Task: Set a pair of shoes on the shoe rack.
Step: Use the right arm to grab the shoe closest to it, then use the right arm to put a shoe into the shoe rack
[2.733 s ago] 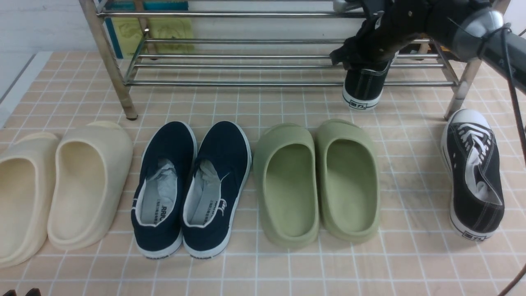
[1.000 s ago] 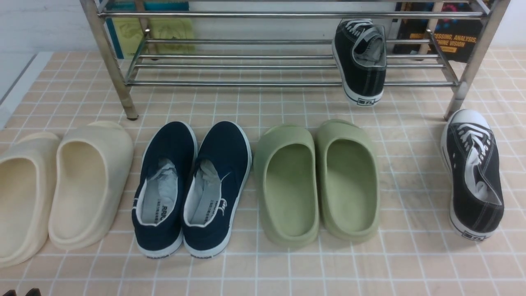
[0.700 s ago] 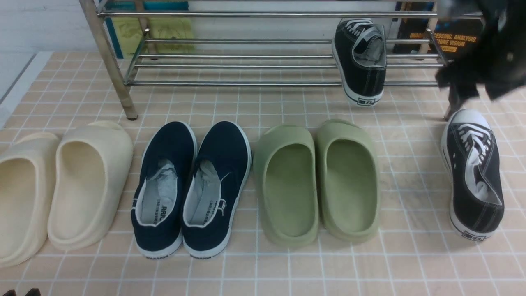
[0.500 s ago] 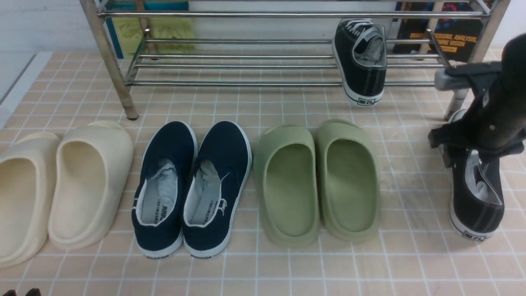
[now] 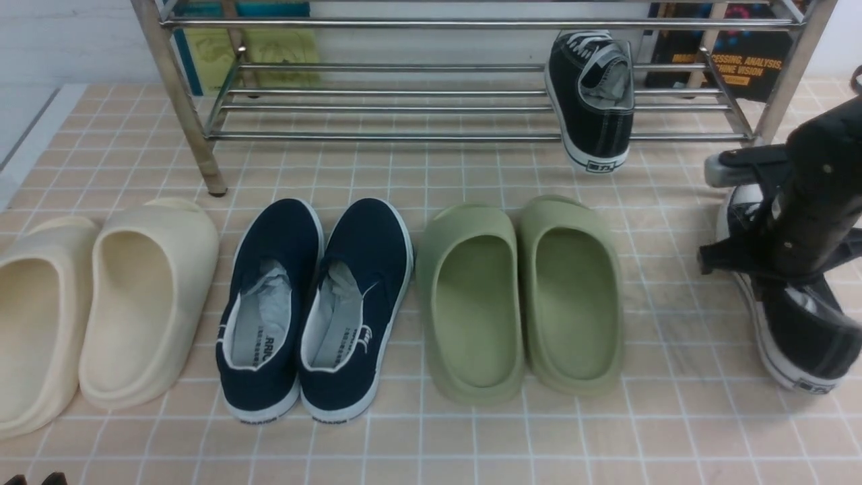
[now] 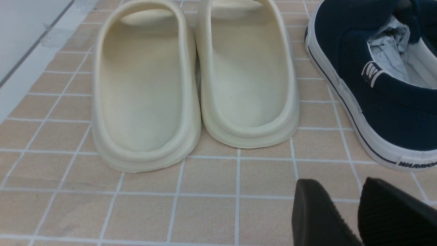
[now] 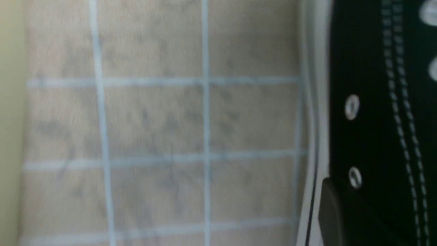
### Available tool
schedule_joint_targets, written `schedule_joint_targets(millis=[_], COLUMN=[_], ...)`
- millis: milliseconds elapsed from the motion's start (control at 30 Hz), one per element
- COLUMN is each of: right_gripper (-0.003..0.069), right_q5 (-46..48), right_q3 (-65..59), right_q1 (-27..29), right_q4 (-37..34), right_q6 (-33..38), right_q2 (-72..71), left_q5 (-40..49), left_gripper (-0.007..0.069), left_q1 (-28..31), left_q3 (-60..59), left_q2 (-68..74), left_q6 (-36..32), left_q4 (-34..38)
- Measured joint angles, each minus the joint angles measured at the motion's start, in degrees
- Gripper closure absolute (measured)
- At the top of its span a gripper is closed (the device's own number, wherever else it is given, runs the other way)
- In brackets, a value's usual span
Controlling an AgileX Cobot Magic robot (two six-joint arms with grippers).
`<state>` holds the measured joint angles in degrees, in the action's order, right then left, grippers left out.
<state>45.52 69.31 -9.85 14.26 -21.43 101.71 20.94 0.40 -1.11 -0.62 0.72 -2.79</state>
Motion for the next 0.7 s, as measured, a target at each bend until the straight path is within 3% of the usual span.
schedule_joint_targets(millis=[300,700], right_gripper=[0.0621,0.0621], right_q5=[1.2,-5.2], right_q3=[1.3,18.1], right_q1=[-1.6,-1.3], right_q4=[-1.7,-2.6], right_q6=[3.6,5.3], right_q2=[-14.2,3.0], left_q5=[0.0,0.0], left_gripper=[0.0384,0.0384], left_q1=[0.0,0.0], left_q3=[0.0,0.0], left_q2=[0.0,0.0], left_q6=[0.0,0.0], left_q4=[0.0,0.0])
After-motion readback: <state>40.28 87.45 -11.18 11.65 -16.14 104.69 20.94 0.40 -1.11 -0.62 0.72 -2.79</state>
